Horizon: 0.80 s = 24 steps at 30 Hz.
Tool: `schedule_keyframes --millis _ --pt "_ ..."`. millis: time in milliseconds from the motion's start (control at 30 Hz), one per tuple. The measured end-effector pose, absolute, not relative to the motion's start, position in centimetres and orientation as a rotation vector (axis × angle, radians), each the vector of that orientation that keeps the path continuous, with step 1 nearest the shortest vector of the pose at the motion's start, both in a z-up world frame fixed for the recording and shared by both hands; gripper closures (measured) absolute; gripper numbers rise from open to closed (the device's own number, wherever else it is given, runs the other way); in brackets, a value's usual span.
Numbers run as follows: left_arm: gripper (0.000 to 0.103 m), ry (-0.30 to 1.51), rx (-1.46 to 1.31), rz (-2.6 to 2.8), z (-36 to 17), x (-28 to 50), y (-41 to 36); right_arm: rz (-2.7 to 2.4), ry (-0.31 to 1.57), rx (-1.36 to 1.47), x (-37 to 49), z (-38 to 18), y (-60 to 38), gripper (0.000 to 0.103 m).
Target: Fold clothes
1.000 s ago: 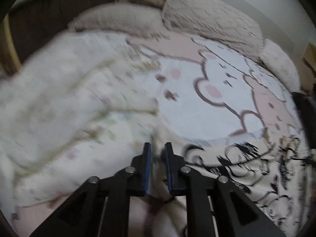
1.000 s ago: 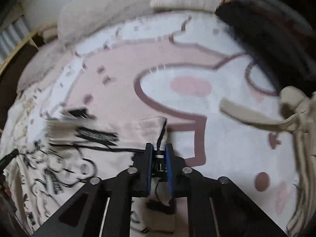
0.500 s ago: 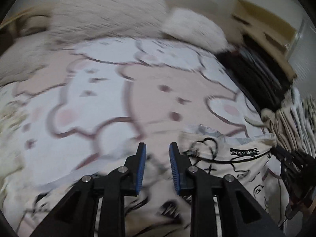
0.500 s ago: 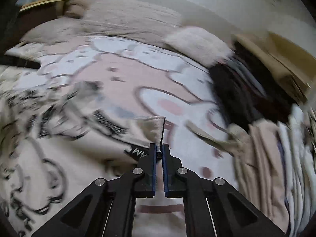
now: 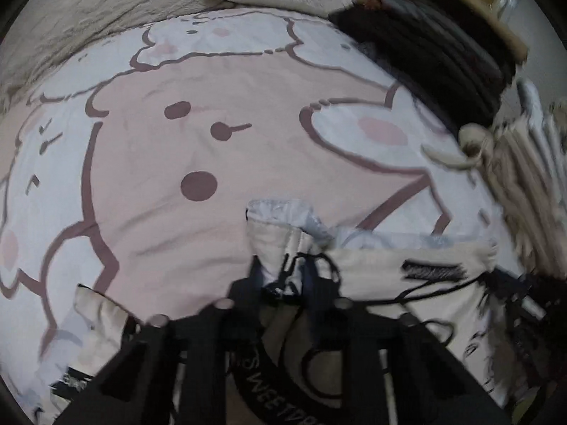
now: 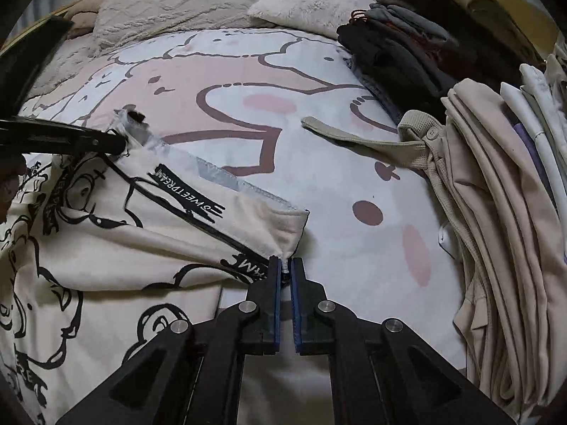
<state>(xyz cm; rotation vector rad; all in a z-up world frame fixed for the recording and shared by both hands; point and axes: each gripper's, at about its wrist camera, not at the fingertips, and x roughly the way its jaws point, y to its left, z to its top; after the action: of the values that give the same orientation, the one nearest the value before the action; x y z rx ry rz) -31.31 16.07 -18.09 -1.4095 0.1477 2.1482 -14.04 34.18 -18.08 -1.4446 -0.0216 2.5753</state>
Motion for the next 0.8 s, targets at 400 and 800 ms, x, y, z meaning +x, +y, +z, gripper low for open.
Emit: schedule_keyframes --millis 400,800 --pt "0.085 -0.135 -1.421 2.438 -16.6 -35.0 10.1 2.666 -0.110 -1.310 -23.4 -14.4 34.2 0.098" --pt "0.041 -0.156 -1.378 2.440 -10.9 -28.7 0.3 2.699 0.257 -1.525 -15.6 -14.0 36.4 0.026"
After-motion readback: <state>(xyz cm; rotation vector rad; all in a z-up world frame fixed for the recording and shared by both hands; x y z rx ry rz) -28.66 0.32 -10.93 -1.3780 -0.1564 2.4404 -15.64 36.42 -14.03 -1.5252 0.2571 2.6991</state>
